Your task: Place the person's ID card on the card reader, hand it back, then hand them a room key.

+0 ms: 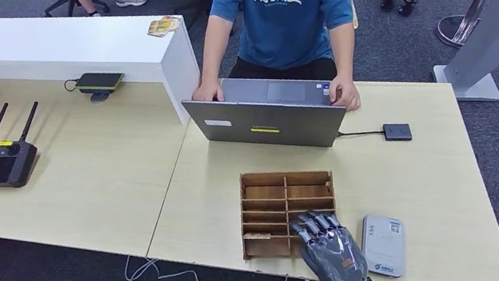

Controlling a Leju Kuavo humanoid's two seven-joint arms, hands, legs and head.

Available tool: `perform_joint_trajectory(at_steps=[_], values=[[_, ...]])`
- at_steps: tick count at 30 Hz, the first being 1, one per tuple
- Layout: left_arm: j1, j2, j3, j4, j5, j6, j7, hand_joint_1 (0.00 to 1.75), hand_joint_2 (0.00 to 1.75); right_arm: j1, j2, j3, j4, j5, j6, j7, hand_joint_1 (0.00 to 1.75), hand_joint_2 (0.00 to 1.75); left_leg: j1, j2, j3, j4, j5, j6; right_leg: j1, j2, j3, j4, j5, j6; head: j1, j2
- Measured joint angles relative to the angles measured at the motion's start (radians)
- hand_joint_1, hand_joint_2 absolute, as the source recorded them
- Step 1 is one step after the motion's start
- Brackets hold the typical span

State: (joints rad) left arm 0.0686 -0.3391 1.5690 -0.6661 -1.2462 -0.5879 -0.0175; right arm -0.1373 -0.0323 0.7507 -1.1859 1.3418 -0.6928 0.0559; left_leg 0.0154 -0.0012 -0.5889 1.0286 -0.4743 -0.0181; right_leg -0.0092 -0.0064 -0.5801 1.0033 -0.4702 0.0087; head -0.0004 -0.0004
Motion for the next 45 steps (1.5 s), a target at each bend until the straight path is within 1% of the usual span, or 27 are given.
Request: perform_joint_trajectory(at_steps=[1, 4, 28, 29, 32, 33, 45], values=[[0.0, 0.0, 0.0, 0.0, 0.0, 0.0, 0.0, 0.0, 0.0, 0.0, 0.0, 0.0, 0.0, 0.0, 0.0, -0.001, 1.69, 1.75, 0.0, 0.0, 0.0, 0.0, 0.0, 0.0, 0.0, 0.0, 0.0, 0.0, 0.0, 0.0, 0.0, 0.0], [0.0, 0.0, 0.0, 0.0, 0.002, 0.0, 0.0, 0.0, 0.0, 0.0, -0.001, 0.0, -0.001, 0.0, 0.0, -0.004, 1.71, 1.75, 0.0, 0.0, 0.0, 0.0, 0.0, 0.0, 0.0, 0.0, 0.0, 0.0, 0.0, 0.0, 0.0, 0.0], [0.0, 0.0, 0.0, 0.0, 0.005, 0.0, 0.002, 0.0, 0.0, 0.004, -0.004, 0.0, -0.027, 0.001, -0.001, -0.04, 1.68, 1.75, 0.0, 0.0, 0.0, 0.0, 0.0, 0.0, 0.0, 0.0, 0.0, 0.0, 0.0, 0.0, 0.0, 0.0], [0.0, 0.0, 0.0, 0.0, 0.005, 0.0, 0.002, 0.0, 0.0, 0.004, -0.004, 0.0, -0.028, 0.001, -0.001, -0.042, 1.54, 1.75, 0.0, 0.0, 0.0, 0.0, 0.0, 0.0, 0.0, 0.0, 0.0, 0.0, 0.0, 0.0, 0.0, 0.0], [0.0, 0.0, 0.0, 0.0, 0.004, 0.0, 0.001, 0.0, 0.0, 0.006, -0.004, 0.0, -0.031, 0.001, -0.001, -0.047, 0.31, 1.75, 0.0, 0.0, 0.0, 0.0, 0.0, 0.0, 0.0, 0.0, 0.0, 0.0, 0.0, 0.0, 0.0, 0.0], [0.0, 0.0, 0.0, 0.0, 0.004, 0.0, 0.001, 0.0, 0.0, 0.006, -0.004, 0.0, -0.032, 0.002, -0.001, -0.048, 0.02, 1.75, 0.0, 0.0, 0.0, 0.0, 0.0, 0.0, 0.0, 0.0, 0.0, 0.0, 0.0, 0.0, 0.0, 0.0], [0.0, 0.0, 0.0, 0.0, 0.002, 0.0, 0.001, 0.0, 0.0, 0.016, -0.003, -0.004, -0.047, 0.013, -0.001, -0.058, 0.0, 1.75, 0.0, 0.0, 0.0, 0.0, 0.0, 0.0, 0.0, 0.0, 0.0, 0.0, 0.0, 0.0, 0.0, 0.0]])
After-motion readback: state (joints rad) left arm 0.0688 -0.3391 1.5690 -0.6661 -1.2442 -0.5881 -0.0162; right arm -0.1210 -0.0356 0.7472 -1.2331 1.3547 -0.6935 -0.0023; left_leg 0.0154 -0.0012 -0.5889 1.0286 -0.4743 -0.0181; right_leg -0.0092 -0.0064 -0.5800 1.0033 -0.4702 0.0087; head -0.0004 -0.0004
